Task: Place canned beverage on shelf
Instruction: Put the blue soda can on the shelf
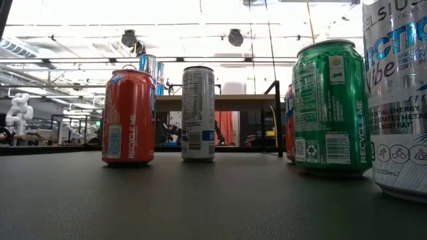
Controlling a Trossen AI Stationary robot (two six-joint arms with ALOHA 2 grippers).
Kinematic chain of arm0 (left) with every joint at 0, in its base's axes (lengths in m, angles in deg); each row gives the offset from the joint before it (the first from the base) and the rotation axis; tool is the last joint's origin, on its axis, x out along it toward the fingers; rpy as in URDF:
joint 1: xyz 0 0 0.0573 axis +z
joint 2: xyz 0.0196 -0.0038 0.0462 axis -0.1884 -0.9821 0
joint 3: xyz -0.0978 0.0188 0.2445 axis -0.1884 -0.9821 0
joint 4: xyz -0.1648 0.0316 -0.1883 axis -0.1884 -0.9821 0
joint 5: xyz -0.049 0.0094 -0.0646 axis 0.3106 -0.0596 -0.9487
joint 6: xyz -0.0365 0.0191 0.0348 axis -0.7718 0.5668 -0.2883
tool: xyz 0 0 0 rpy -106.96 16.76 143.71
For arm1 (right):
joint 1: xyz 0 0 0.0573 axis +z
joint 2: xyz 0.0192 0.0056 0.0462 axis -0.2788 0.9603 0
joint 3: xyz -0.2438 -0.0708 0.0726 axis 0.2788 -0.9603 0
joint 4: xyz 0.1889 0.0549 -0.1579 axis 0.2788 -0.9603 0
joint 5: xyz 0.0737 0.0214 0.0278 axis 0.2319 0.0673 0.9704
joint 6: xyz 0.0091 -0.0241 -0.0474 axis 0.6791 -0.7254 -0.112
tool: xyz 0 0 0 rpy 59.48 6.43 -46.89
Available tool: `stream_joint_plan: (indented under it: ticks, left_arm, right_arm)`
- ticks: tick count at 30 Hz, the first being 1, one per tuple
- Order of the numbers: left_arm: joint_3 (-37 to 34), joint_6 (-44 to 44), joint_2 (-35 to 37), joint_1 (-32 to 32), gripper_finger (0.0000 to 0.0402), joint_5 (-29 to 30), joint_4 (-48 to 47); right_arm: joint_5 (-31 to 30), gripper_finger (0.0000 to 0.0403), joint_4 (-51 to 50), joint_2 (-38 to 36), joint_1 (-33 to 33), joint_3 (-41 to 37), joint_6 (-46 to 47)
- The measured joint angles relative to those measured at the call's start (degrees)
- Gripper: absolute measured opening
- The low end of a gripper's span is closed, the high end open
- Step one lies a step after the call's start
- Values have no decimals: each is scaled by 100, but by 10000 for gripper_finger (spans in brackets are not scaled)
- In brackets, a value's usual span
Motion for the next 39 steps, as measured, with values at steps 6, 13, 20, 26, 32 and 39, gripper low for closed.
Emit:
stream_joint_plan:
  ticks: [6, 13, 20, 26, 32, 39]
  left_arm:
    - [0, 76, 0, 0, 253, 0, -2]
    - [0, 74, 0, 0, 239, -2, -2]
    - [0, 65, 0, 0, 238, -11, -2]
    - [0, 63, 0, 40, 238, -71, 1]
    - [0, 36, 0, 48, 237, -111, -22]
    - [0, 163, -2, 46, 237, -152, -2]
  right_arm:
    - [0, 224, 6, 0, 0, 0, 17]
    - [-6, 224, 4, 0, 0, 0, 22]
    - [-9, 224, 0, 0, 0, 0, 20]
    - [-26, 224, 0, 0, 0, 0, 21]
    - [-12, 229, -78, 0, -11, 4, 199]
    - [-25, 288, -155, -4, -15, 4, 383]
